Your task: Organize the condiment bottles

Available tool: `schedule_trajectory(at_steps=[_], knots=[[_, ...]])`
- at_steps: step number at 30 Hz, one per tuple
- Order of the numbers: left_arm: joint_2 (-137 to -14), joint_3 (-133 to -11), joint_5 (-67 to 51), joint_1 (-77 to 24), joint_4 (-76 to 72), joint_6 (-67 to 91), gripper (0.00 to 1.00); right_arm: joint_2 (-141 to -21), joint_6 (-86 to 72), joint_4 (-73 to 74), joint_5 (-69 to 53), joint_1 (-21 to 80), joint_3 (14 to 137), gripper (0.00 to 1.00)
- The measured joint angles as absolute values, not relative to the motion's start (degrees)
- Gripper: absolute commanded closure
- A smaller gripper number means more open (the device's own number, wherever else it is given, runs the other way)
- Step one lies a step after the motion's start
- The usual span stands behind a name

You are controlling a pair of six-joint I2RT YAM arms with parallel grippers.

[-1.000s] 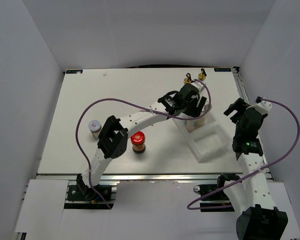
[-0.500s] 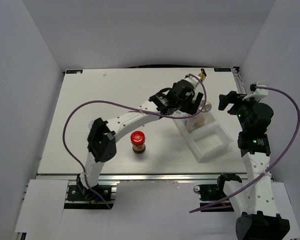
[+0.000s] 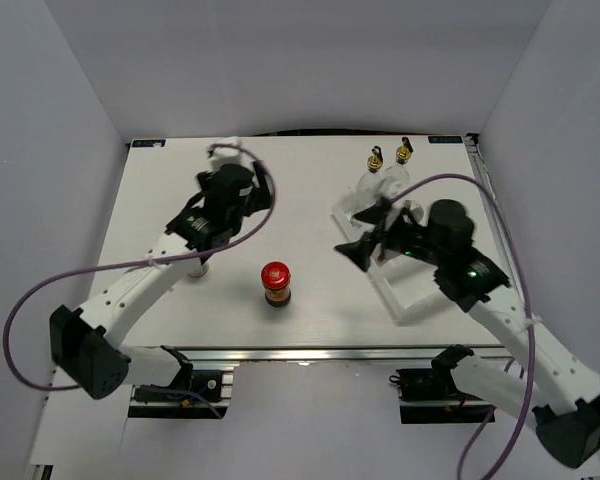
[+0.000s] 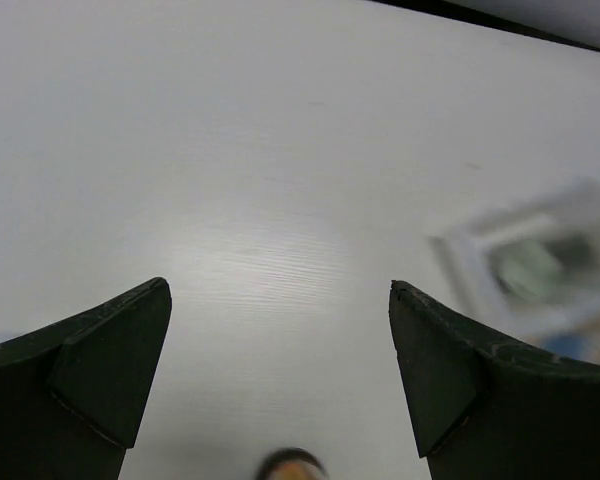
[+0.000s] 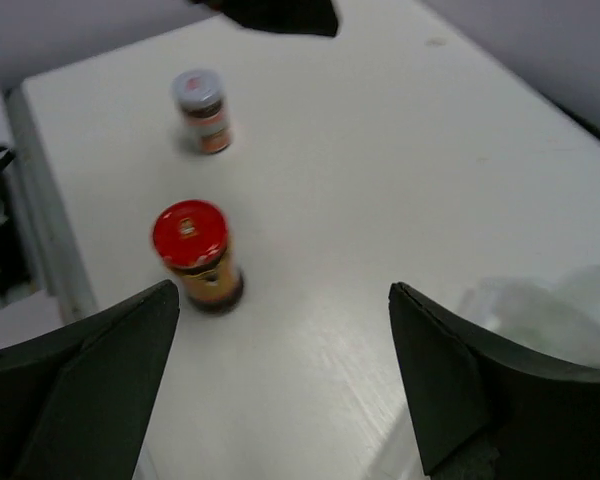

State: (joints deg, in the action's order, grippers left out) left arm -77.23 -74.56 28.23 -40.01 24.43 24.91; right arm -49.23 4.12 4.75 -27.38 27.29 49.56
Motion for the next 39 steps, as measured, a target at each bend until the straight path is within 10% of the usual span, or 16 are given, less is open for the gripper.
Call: schedule_trajectory(at_steps=[12,33,36,39], knots=[[-56.9,-52.9,48.9,-29.6,36.6,45.0,0.02,-78.8,16.1,12.4,-9.4,56.2,55.9,0.11],[-60.2,-42.8,38.1,-13.0,25.5,45.7,0.02,-94.7,14.3,7.4,-5.3,60.2,67.3,0.12],[-60.6,-42.0,37.5,-12.6,24.7,45.4,0.02,-96.1,13.5,7.0,-5.4,60.2,68.9,0.24],[-60.5,-40.9,36.9,-12.4,23.9,45.1,0.02,-97.5,12.2,7.1,-5.4,60.4,70.4,0.64]])
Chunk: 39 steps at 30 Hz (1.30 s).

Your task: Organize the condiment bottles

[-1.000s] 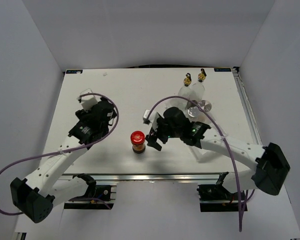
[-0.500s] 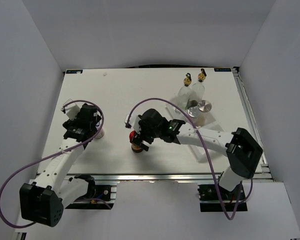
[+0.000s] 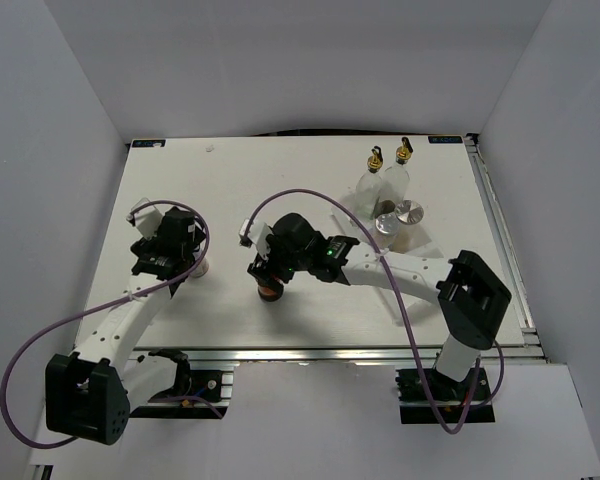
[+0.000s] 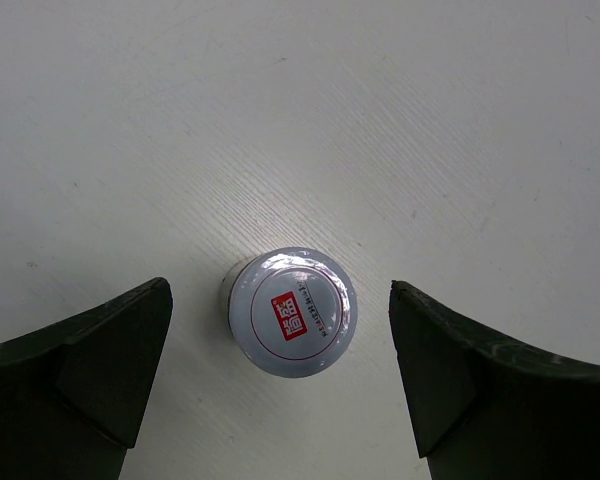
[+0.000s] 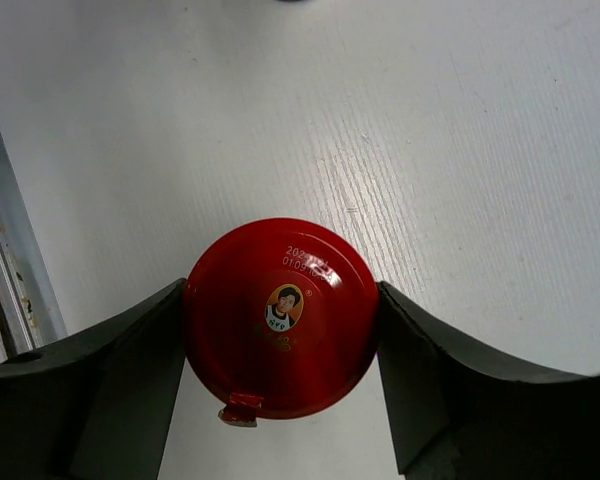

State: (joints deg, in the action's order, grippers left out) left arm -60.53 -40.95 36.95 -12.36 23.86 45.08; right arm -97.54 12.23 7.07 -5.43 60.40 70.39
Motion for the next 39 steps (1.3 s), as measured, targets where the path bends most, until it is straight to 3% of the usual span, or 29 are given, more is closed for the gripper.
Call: schedule_trajectory(at_steps=[5,9,14,22,31,39], knots=[[-60.5,-40.1,36.3,-11.8,23.3,44.5,0.02,-97.7,9.8,7.7,-4.3,60.5,71.0,1.0],[-60.3,-39.9,35.1,-11.7,22.1,43.7,0.02,-94.2,5.4,10.5,0.1,60.5,69.2,1.0],[-58.9,-39.0,33.6,-11.7,20.3,43.0,0.02,-77.1,-2.2,17.8,10.4,59.3,61.3,1.0],[-60.1,-38.4,31.2,-11.3,18.8,41.8,0.02,-56.2,-12.1,29.4,27.4,45.7,58.1,1.0],[-60.7,-38.2,30.0,-11.0,18.7,41.4,0.02,-53.5,-14.7,39.3,34.3,31.5,57.0,1.0],[-61.9,-38.2,29.4,-10.8,17.9,41.1,0.02,-51.4,-16.1,40.7,34.1,26.5,56.3,1.0]])
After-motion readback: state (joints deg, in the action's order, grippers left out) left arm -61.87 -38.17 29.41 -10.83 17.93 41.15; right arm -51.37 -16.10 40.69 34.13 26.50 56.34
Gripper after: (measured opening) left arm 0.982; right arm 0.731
